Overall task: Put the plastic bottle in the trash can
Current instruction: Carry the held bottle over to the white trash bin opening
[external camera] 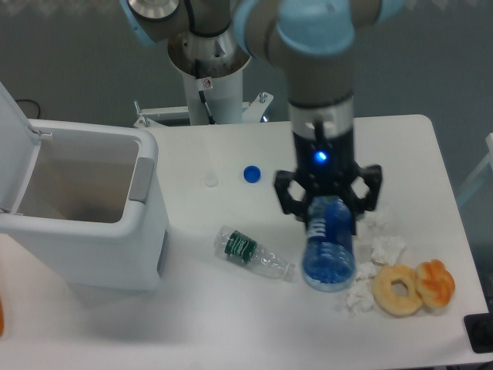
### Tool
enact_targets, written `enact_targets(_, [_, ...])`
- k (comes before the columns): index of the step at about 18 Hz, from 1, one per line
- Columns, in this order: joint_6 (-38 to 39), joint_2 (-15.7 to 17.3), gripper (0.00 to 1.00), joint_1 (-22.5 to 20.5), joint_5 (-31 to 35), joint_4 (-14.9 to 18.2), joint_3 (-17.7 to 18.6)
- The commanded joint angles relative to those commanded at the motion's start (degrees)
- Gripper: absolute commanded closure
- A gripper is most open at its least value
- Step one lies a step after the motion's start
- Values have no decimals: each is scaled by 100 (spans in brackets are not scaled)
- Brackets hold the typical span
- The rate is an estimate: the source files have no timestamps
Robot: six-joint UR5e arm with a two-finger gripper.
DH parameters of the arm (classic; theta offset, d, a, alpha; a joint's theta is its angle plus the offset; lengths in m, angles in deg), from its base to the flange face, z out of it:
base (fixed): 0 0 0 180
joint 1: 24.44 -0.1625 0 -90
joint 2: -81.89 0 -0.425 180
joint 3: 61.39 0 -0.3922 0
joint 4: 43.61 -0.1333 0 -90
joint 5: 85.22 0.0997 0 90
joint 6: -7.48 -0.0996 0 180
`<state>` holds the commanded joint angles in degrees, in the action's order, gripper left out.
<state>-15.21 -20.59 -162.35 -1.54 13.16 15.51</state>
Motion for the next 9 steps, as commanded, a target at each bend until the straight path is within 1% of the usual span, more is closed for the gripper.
enact_targets(2, [387,140,57,220,-105,-61,17])
enact_targets(3, [606,202,57,334,-228,-157,44])
enact_targets(5, [1098,395,57,414,-640,-263,79])
enact_targets(6, [1266,500,57,414,-816,-264,96])
enact_targets(9, [1496,843,57,563,-1116,-264,377])
